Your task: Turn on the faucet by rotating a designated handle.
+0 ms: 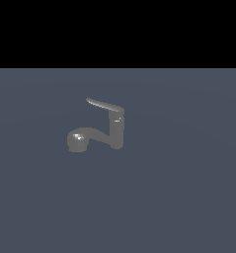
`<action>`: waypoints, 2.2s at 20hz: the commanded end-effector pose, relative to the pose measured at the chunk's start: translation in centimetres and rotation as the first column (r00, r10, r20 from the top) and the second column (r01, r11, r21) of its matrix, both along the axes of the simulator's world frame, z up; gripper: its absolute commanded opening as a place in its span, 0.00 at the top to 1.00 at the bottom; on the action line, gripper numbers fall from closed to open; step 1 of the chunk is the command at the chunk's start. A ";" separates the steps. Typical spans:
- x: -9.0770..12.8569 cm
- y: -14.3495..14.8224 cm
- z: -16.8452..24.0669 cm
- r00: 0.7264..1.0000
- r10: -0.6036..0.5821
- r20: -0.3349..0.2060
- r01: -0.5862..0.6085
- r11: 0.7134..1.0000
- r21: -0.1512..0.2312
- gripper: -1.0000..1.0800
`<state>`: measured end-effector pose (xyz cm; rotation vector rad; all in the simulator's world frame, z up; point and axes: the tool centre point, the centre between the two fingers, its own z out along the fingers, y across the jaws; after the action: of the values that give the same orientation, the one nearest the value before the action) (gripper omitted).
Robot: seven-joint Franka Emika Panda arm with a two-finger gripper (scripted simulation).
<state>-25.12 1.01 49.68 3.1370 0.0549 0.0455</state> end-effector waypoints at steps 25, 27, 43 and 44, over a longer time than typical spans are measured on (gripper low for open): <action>2.6 0.3 -1.5 0.997 -0.076 -0.024 0.075 0.997 -0.020 1.00; 3.3 0.4 -1.7 0.994 -0.105 -0.025 0.104 0.994 -0.015 1.00; 11.5 1.7 -4.9 0.891 -0.452 -0.046 0.453 0.891 0.030 1.00; 12.1 1.8 -5.2 0.879 -0.474 -0.048 0.475 0.879 0.032 1.00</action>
<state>-13.87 2.64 44.93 3.1000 -0.6629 -0.0144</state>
